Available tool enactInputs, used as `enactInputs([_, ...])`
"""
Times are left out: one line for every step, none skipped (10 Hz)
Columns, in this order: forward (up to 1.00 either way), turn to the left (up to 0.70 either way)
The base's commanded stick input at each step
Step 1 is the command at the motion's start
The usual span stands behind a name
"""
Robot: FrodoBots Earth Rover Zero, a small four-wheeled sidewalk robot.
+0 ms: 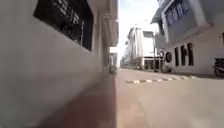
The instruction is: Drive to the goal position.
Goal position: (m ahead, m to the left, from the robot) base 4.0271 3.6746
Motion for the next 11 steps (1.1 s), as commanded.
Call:
enactInputs([1.00, 0.00])
enactInputs([1.00, -0.25])
enactInputs([1.00, -0.40])
enactInputs([1.00, -0.26])
enactInputs([1.00, -0.02])
enactInputs([1.00, 0.00])
enactInputs([1.00, 0.00])
enactInputs([1.00, 0.00])
enactInputs([1.00, 0.00])
enactInputs([1.00, 0.00])
enactInputs([1.00, 0.00])
